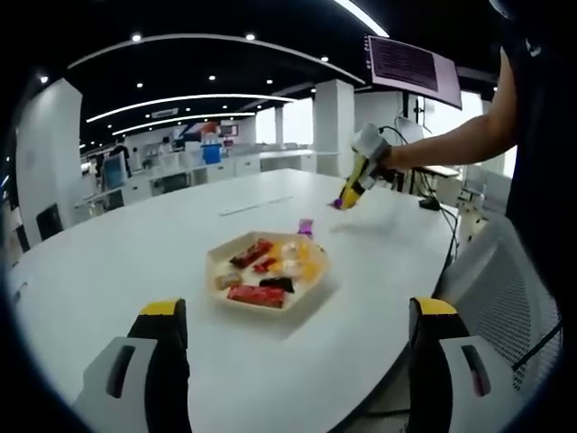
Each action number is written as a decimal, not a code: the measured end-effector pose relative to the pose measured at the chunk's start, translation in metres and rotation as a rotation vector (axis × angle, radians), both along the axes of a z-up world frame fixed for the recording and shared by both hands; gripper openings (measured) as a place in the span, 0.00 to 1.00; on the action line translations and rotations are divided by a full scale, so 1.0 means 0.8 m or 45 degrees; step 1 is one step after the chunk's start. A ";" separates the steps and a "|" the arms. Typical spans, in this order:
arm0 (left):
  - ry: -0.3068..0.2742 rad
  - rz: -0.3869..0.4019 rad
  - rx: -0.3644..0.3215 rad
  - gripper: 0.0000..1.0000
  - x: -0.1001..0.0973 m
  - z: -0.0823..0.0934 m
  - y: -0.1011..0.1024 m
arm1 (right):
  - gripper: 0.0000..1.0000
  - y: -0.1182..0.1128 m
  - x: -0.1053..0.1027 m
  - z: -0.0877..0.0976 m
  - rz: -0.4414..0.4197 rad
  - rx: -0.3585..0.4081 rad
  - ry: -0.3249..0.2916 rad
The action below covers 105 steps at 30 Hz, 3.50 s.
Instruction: Place the target food into the container with the food tongs after gripping and lifting it, then release it inside without dropping or visibly crushing the food.
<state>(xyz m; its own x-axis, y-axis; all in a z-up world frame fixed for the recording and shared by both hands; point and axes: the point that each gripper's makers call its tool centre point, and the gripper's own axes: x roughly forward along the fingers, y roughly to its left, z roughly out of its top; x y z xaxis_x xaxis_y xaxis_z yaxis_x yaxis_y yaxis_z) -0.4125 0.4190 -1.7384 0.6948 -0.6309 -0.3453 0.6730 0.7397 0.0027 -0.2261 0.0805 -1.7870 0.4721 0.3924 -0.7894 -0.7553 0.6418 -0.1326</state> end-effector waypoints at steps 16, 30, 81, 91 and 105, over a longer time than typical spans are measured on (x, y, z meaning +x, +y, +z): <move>-0.008 0.007 -0.013 0.99 0.001 0.003 0.001 | 0.22 0.003 0.004 0.007 0.001 -0.001 -0.003; -0.015 0.014 -0.007 0.99 0.002 0.004 0.002 | 0.22 0.042 -0.003 0.015 0.051 -0.009 0.034; -0.052 0.032 -0.012 0.99 0.003 0.011 0.003 | 0.22 0.292 -0.014 0.063 0.482 -0.015 0.027; -0.054 0.032 -0.006 0.99 0.003 0.010 0.004 | 0.23 0.320 -0.022 0.066 0.524 0.012 0.036; -0.058 0.034 -0.009 0.99 0.003 0.010 0.004 | 0.24 0.327 -0.022 0.070 0.541 0.029 0.020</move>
